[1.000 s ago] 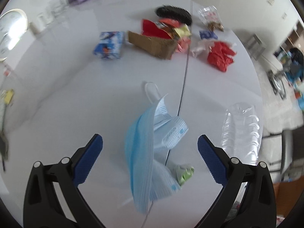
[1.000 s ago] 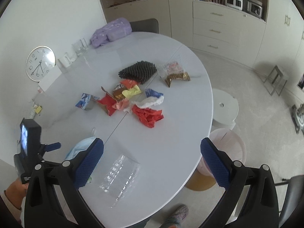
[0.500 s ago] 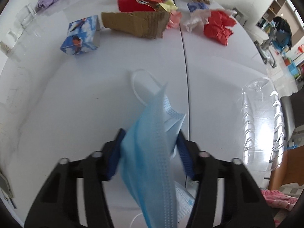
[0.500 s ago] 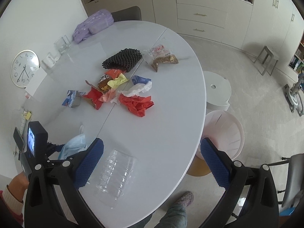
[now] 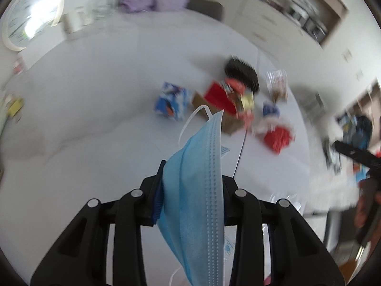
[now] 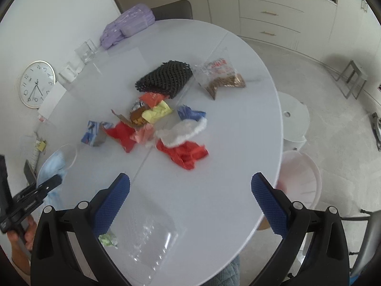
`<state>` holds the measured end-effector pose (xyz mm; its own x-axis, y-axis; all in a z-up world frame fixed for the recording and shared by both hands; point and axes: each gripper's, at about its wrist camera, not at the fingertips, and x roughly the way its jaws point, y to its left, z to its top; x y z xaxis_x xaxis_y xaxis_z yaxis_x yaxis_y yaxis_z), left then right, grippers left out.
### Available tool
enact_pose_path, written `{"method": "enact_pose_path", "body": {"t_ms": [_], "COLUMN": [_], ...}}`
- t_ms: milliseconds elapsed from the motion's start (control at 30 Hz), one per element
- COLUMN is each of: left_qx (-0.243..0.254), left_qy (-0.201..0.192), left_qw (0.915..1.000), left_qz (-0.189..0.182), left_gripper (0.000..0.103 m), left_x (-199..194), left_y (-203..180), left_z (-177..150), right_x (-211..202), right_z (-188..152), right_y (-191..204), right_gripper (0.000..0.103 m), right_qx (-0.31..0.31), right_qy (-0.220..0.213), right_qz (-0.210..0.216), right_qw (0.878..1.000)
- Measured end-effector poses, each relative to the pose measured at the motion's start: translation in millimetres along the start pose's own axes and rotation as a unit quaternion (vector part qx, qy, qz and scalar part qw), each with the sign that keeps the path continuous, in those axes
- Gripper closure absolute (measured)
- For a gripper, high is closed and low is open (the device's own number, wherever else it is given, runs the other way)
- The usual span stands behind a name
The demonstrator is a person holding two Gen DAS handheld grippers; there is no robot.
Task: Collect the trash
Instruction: 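Carry the mask with the left gripper while the right gripper grasps the bird-print tissue box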
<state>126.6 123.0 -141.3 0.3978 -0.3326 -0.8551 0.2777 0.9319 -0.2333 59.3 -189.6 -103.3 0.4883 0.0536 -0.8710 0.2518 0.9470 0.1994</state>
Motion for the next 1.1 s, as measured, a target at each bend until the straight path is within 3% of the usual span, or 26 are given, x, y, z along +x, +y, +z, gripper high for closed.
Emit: {"method": "enact_pose_path", "body": {"t_ms": [133,233,333,433,533,733,833,867,900,933,1067,1100], "left_qx": [-0.055,-0.099,-0.140,-0.201,-0.248,-0.313,-0.327,-0.332,-0.335,-0.337,-0.333,-0.330], "left_qy": [-0.026,-0.033,-0.046,-0.063,-0.071,-0.074,-0.073,-0.073,-0.073,-0.073,-0.072,-0.073], "left_qw": [0.9974,0.9926,0.9839,0.9670,0.9490,0.9195,0.9123,0.9098,0.9083,0.9073,0.9082,0.9103], "left_qz": [0.038,0.062,0.101,0.144,0.182,0.226,0.236,0.238,0.239,0.240,0.243,0.239], "left_gripper": [0.068,0.068,0.068,0.068,0.068,0.068,0.068,0.068,0.068,0.068,0.068,0.068], "left_x": [-31.9,-44.7,-51.3,-64.9,-78.0,-94.3,-97.8,-98.9,-100.3,-100.9,-104.2,-103.9], "left_y": [-3.0,-10.5,-20.3,-27.8,-33.6,-49.7,-53.9,-53.7,-53.9,-53.2,-53.2,-52.0], "left_z": [-4.3,-8.0,-15.9,-29.9,-43.3,-69.2,-78.5,-81.6,-83.3,-83.0,-82.5,-81.6], "right_x": [19.4,43.6,74.9,107.7,147.4,199.0,209.6,212.1,213.8,216.1,214.9,213.3], "right_z": [36.2,56.0,66.1,68.3,66.8,46.5,36.8,34.3,33.1,32.2,39.4,42.5], "right_y": [33.6,83.8,137.9,187.3,232.3,277.4,284.2,284.7,284.9,284.8,279.0,277.4], "right_gripper": [0.002,0.002,0.002,0.002,0.002,0.002,0.004,0.009,0.026,0.042,0.054,0.062], "right_qx": [-0.094,-0.209,-0.320,-0.411,-0.478,-0.557,-0.581,-0.586,-0.588,-0.586,-0.558,-0.551], "right_qy": [0.005,0.015,0.041,0.061,0.083,0.104,0.112,0.114,0.116,0.123,0.140,0.143], "right_qz": [0.050,0.094,0.146,0.171,0.157,0.103,0.087,0.080,0.075,0.073,0.092,0.099], "right_qw": [0.994,0.973,0.935,0.893,0.860,0.818,0.801,0.798,0.797,0.797,0.812,0.816]}}
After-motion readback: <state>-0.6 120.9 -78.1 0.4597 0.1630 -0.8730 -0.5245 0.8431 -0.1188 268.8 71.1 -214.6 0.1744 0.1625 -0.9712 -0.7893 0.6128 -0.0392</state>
